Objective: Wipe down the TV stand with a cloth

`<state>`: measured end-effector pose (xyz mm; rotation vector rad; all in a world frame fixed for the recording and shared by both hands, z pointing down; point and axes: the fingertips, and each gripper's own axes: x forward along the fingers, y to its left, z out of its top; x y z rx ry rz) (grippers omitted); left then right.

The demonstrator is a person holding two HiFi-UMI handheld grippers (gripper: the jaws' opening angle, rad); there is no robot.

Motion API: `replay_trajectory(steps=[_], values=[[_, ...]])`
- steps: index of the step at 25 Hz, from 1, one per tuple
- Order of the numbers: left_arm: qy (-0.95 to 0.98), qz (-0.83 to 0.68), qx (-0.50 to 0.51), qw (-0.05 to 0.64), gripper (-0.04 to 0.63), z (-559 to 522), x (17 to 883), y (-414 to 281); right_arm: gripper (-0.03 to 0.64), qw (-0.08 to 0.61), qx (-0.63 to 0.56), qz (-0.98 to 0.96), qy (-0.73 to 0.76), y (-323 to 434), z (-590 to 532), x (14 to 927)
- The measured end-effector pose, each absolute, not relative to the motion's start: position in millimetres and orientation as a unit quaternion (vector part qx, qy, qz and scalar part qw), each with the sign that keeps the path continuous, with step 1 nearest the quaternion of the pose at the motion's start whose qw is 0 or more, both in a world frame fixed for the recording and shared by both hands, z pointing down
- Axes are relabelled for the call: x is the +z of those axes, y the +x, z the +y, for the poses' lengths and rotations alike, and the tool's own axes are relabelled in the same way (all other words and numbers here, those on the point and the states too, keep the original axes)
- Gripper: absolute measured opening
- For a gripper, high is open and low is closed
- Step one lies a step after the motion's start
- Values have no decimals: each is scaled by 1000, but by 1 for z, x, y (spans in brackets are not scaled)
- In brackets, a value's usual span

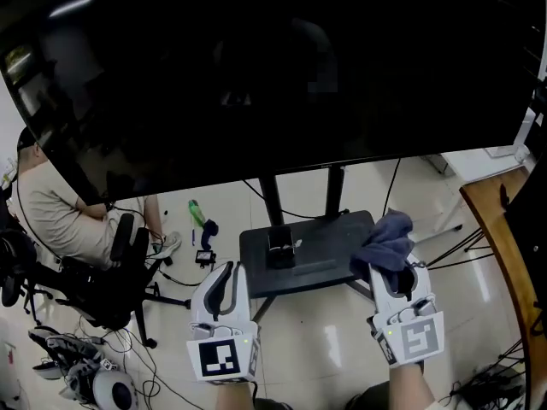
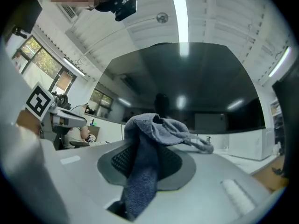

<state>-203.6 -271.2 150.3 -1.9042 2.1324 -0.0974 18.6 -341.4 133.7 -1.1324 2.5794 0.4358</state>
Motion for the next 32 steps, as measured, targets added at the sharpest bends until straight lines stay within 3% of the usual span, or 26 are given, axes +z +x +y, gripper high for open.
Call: replay_trajectory(steps=[9,13,17,22,27,32], values=[[-636,752,-34,169,137,-307,377,-247,91,162,186,895,-371,-64,-352,348],[-635,738,-9,227,146,-311,435,-242,91,169,188,902,-352,-74,-349,412],[-645,743,-24,179,146,-319,463,-245,91,160,167,910,-343,-89,-355,461],[-654,743,-39,134,146,-311,472,-234,92,124,128,922,-344,-98,-355,490],[-640,755,-37,141,146,-305,467,-253,91,173,177,912,-328,-113,-347,450],[-624,747,-17,227,146,-302,419,-274,92,179,168,919,-309,-167,-384,367]])
